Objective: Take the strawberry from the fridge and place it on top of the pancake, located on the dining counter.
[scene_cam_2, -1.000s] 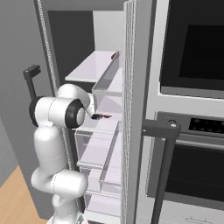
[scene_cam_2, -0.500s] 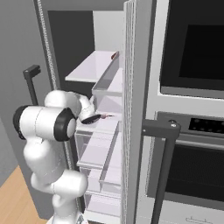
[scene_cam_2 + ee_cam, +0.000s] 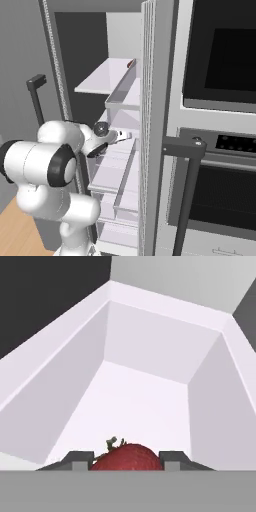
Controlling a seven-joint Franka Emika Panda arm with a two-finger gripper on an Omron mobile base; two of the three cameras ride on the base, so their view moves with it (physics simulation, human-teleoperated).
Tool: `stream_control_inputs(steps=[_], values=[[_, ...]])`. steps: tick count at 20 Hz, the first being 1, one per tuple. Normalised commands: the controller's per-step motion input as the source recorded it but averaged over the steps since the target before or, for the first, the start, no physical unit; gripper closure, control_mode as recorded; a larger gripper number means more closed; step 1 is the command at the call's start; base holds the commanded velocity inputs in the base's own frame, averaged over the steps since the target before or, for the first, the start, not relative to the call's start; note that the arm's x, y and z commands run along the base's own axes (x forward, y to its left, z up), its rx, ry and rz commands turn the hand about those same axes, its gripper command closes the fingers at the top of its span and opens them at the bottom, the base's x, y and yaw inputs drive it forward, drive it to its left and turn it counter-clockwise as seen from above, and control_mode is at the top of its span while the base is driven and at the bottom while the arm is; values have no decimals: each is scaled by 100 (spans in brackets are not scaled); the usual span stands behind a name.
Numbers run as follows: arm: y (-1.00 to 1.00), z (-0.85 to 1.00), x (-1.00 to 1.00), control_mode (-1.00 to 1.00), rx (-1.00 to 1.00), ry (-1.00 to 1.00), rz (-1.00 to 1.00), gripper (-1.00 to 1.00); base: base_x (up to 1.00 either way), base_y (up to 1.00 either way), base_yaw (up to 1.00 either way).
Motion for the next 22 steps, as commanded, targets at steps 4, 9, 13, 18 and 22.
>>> stream_control_inputs(steps=[4, 9, 13, 18, 22], values=[[0, 91, -35, -100, -4, 14, 0, 100, 0, 0, 0], [-1, 100, -35, -100, 1, 17, 7, 100, 0, 0, 0], [5, 77, -47, -100, 2, 12, 11, 100, 0, 0, 0], [60, 5, -86, -100, -13, -1, 3, 100, 0, 0, 0], [34, 25, -74, -100, -10, 0, 0, 100, 0, 0, 0]])
